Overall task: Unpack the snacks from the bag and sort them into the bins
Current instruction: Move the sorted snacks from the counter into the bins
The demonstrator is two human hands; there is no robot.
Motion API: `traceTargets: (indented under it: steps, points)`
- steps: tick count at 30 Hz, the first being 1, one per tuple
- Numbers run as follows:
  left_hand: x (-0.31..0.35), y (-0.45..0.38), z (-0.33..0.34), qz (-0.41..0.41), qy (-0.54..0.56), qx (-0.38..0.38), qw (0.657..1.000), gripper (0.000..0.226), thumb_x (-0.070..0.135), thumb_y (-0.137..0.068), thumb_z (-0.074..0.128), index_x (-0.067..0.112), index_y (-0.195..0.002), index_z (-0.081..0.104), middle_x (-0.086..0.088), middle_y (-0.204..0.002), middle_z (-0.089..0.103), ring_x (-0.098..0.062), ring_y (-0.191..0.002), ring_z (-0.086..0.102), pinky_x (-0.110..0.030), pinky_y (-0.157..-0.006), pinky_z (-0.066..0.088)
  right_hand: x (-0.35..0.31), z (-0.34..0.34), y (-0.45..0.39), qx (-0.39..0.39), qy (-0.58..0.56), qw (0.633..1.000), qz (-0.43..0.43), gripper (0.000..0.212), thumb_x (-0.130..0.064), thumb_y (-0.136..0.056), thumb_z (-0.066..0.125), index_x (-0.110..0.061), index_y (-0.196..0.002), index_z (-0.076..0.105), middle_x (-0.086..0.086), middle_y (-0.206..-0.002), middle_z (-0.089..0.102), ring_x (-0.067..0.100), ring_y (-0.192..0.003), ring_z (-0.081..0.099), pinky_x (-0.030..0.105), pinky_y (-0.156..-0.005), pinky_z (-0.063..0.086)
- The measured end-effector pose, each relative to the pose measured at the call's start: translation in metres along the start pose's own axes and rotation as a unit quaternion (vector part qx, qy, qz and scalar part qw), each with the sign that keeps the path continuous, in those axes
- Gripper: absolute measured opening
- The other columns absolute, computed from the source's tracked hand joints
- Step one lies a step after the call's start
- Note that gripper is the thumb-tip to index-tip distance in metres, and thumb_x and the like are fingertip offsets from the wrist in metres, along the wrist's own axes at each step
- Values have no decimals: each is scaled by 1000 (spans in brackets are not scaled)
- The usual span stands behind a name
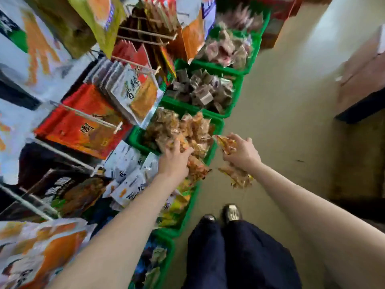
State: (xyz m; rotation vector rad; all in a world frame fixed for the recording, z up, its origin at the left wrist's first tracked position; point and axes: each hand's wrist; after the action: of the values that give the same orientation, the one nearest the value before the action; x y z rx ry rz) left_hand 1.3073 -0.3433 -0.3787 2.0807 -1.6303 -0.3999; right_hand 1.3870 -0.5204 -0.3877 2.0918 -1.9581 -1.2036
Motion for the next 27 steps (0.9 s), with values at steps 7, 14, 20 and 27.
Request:
traceTargets:
  steps: [7, 14, 20, 27]
  points:
    - [-42, -189, 37, -8, -66, -27, 997, 65, -2, -89, 41, 35, -141, 28, 0, -157, -18, -42, -137, 10, -49, -96, 42, -11, 92, -213, 2, -104, 994, -31, 73, -29, -81, 70, -30, -143, 32, 15, -132, 37, 32, -114, 50, 33, -94, 42]
    - [-50, -227, 111, -135, 120, 26, 983, 79, 30, -94, 49, 44, -145, -10, -3, -149, -38, -44, -140, -17, -61, -105, 29, 1, 131, -275, -29, 121, 978, -169, 80, -47, -88, 56, -45, -147, 1, 5, -157, -13, 41, -140, 8, 59, -108, 19]
    - [-23, -254, 125, -99, 116, -56, 987, 97, 33, -89, 61, 46, -142, -20, -4, -142, -48, -50, -131, -32, -55, -100, 41, 46, 149, -267, -152, 90, 975, -133, 114, -20, -80, 72, -46, -140, -21, 12, -149, -35, 52, -131, 26, 53, -102, 37]
    - [-59, -292, 115, -105, 109, -97, 984, 99, 30, -83, 69, 47, -145, -6, -1, -145, -43, -49, -135, -25, -56, -104, 33, 30, 135, -309, -57, 102, 988, -106, 108, -3, -83, 60, -45, -142, -20, 0, -152, -33, 44, -123, 34, 42, -75, 50]
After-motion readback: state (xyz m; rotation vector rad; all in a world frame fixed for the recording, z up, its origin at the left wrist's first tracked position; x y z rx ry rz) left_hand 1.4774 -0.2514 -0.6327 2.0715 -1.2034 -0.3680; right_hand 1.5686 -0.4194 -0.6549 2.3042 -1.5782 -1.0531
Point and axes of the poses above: each hand's wrist, its own y-axis away from the middle knuckle, its own z-axis out of the palm, x = y × z
